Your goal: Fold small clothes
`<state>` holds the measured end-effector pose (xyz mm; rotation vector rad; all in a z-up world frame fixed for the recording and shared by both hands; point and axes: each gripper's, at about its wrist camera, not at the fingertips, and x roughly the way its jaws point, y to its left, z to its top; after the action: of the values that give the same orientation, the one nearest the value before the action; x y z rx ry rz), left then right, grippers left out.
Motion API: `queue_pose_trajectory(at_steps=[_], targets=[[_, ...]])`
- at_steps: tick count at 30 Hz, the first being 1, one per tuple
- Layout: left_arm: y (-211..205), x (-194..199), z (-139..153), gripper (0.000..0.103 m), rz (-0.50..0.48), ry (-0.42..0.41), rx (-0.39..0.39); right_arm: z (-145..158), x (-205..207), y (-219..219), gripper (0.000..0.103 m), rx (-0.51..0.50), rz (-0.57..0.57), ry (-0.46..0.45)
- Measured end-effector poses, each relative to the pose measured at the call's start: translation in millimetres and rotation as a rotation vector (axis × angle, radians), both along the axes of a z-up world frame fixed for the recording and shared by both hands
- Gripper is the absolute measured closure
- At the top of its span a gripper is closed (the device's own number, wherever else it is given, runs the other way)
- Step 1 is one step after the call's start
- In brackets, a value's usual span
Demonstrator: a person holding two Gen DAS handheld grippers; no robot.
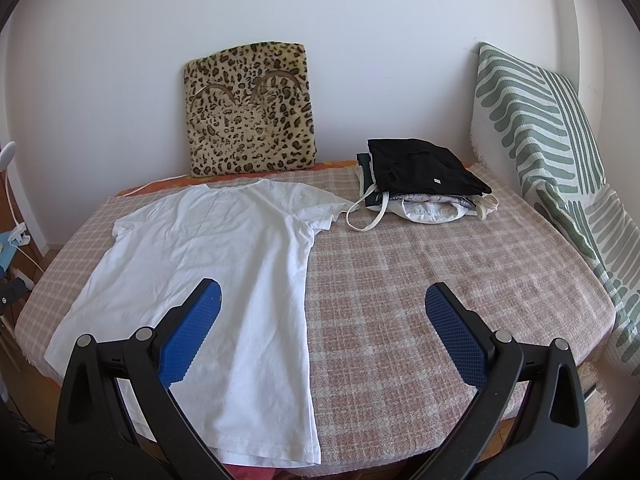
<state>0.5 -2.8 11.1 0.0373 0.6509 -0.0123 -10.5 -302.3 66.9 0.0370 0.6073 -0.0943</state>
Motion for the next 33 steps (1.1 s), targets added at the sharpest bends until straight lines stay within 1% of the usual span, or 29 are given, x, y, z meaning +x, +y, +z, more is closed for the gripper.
queue_pose_trajectory(at_steps=[15,21,24,29,33], targets=[[0.2,-0.6,0.3,0.000,-0.003,-0.006,-0.006,-1.6,-0.3,-1.0,0.000,0.001,-0.006,-0.005],[11.1,-1.7,-5.3,0.000,-0.001,0.004,-0.043,-2.4,0.6,-4.9,0.000,0.008,-0.003,-0.014],[17.0,-0.7,-11.0,0.000,0.005,0.026,-0.047,-1.3,3.6,1.8,0.000,0.011,0.008,-0.014],[24.6,-2.5,-16.5,0.000,0.010,0.039,-0.049,3.0,5.9,15.8,0.000,0.012,0.026,-0.030],[38.4,-7.6,-19.5,0.000,0.001,0.035,-0.099,2.6,8.6,25.1,0.000,0.012,0.038,-0.035]])
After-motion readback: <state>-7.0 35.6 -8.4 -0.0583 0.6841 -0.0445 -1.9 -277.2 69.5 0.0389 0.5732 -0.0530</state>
